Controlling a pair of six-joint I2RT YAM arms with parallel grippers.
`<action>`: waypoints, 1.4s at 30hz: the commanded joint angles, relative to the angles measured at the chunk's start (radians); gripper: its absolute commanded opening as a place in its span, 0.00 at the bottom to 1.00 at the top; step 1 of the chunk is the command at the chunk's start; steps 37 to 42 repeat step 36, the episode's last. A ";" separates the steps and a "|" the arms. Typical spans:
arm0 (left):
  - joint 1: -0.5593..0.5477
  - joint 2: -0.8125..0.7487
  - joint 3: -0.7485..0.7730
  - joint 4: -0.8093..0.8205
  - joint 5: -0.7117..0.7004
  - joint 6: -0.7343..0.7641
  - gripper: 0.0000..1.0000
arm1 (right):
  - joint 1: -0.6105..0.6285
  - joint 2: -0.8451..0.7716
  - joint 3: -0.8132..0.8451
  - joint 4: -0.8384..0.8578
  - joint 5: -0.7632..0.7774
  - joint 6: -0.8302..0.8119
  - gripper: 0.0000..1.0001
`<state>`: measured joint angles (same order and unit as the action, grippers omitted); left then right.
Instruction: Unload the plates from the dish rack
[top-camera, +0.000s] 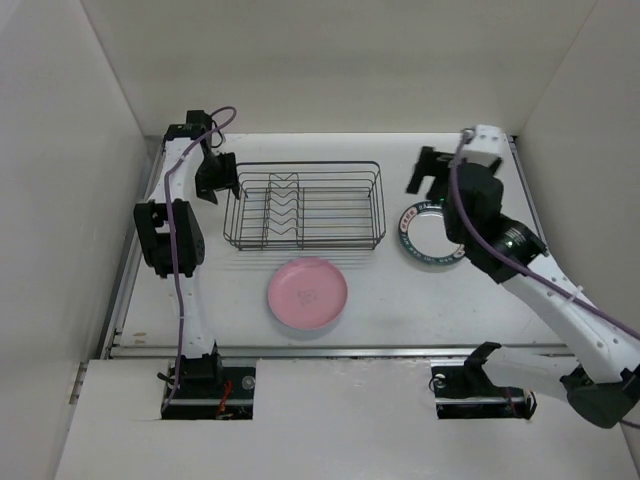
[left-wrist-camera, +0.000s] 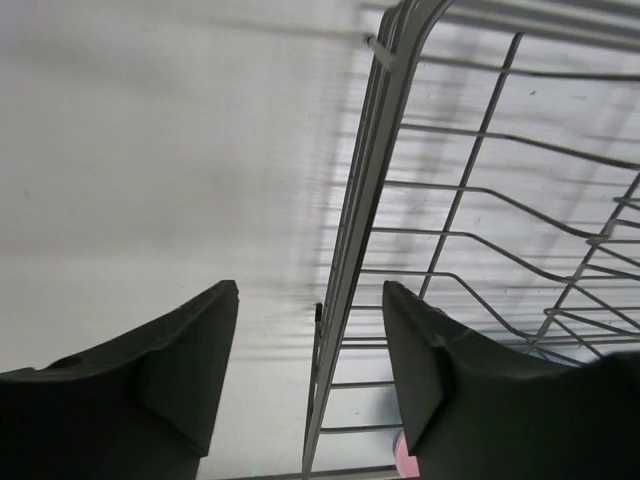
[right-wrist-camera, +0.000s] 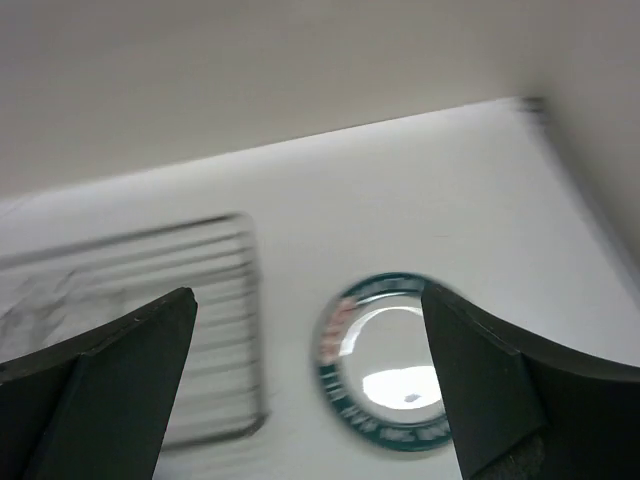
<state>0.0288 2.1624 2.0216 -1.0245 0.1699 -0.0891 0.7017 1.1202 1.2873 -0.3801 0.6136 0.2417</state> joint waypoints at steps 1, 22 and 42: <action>0.008 -0.081 0.097 -0.040 -0.027 0.023 0.58 | -0.115 -0.060 -0.041 -0.028 0.685 0.028 1.00; 0.008 -0.492 -0.144 0.064 -0.449 0.072 0.99 | -0.303 -0.602 -0.224 -0.125 0.377 -0.096 1.00; 0.008 -0.599 -0.265 0.116 -0.395 0.072 0.99 | -0.303 -0.571 -0.215 -0.207 0.414 0.050 1.00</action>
